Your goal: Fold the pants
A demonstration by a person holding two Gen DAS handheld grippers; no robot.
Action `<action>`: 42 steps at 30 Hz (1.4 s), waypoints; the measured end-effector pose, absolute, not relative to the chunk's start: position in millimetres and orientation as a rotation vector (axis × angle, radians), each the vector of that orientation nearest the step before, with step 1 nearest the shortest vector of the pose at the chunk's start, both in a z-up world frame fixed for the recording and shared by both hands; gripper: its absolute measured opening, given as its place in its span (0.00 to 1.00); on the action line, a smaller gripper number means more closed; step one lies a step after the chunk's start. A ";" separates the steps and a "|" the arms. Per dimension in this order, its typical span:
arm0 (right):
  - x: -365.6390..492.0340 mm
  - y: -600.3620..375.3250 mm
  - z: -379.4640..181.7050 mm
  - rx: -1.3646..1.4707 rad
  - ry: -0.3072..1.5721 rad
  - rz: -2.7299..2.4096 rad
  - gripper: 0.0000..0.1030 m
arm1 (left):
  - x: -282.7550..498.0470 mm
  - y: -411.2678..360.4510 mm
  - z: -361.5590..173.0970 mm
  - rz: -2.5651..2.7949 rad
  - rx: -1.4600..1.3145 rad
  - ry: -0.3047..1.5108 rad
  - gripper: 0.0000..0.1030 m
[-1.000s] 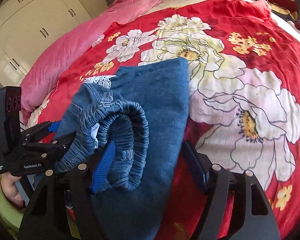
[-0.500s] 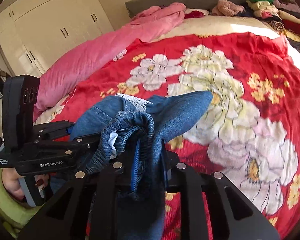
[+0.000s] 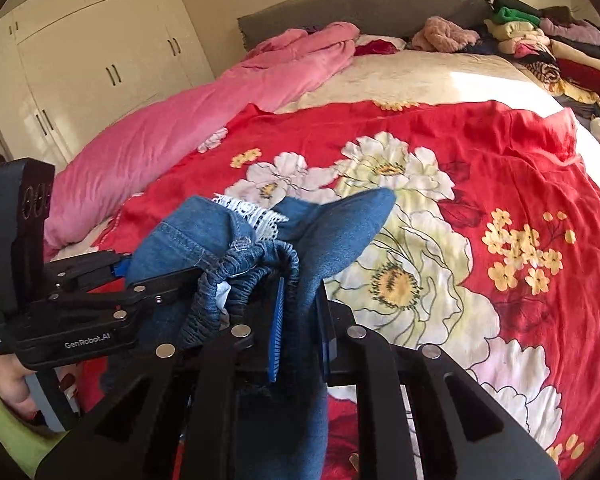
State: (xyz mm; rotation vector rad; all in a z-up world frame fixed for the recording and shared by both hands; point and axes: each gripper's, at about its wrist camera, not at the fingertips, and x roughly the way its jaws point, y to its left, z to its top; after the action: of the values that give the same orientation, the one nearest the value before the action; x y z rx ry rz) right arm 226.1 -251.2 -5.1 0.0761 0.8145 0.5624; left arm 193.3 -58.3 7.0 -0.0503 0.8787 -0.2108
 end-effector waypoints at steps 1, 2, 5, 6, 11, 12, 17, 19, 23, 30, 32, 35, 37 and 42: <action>227.3 -252.6 -8.7 0.076 0.825 0.542 0.14 | 194.0 -58.4 3.8 -0.199 -0.040 0.884 0.37; 228.6 -254.6 -13.5 0.073 0.839 0.520 0.15 | 194.5 -58.8 0.6 -0.188 -0.027 0.889 0.38; 229.4 -260.2 -26.6 0.057 0.873 0.453 0.40 | 195.5 -58.8 -9.3 -0.169 -0.007 0.909 0.48; 229.5 -262.5 -30.8 0.058 0.883 0.441 0.48 | 195.9 -57.6 -11.9 -0.164 -0.006 0.912 0.50; 230.3 -265.4 -46.8 0.033 0.931 0.386 0.56 | 196.7 -53.2 -19.6 -0.151 -0.012 0.927 0.58; 228.7 -265.6 -46.0 0.032 0.929 0.382 0.56 | 196.0 -53.3 -19.2 -0.151 -0.012 0.925 0.59; 207.8 -274.2 -25.1 0.034 0.850 0.366 0.79 | 185.2 -52.1 -9.6 -0.147 -0.008 0.901 0.74; 196.9 -279.0 -14.4 0.027 0.811 0.354 0.83 | 179.1 -51.3 -4.3 -0.143 -0.006 0.888 0.78; 176.1 -290.6 5.9 0.032 0.750 0.338 0.92 | 164.6 -49.6 8.9 -0.131 -0.004 0.854 0.90; 138.3 -299.6 37.5 0.035 0.650 0.343 0.95 | 131.2 -47.4 35.6 -0.110 0.000 0.787 0.91; 125.4 -300.3 45.2 0.024 0.620 0.339 0.95 | 120.4 -46.7 42.5 -0.110 0.001 0.768 0.91; 110.1 -300.2 54.3 0.003 0.583 0.327 0.95 | 105.4 -45.3 50.8 -0.110 -0.003 0.746 0.91; 101.2 -301.1 58.9 -0.005 0.563 0.322 0.96 | 96.0 -44.1 55.2 -0.106 -0.003 0.734 0.91; 82.4 -303.9 66.3 0.001 0.530 0.319 0.96 | 77.9 -42.7 65.0 -0.101 -0.008 0.708 0.91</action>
State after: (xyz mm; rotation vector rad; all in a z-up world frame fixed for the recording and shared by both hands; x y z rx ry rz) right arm 82.4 -303.9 66.3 0.0012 0.5303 0.3190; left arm 77.9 -42.7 65.0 -0.0080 0.7080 -0.1010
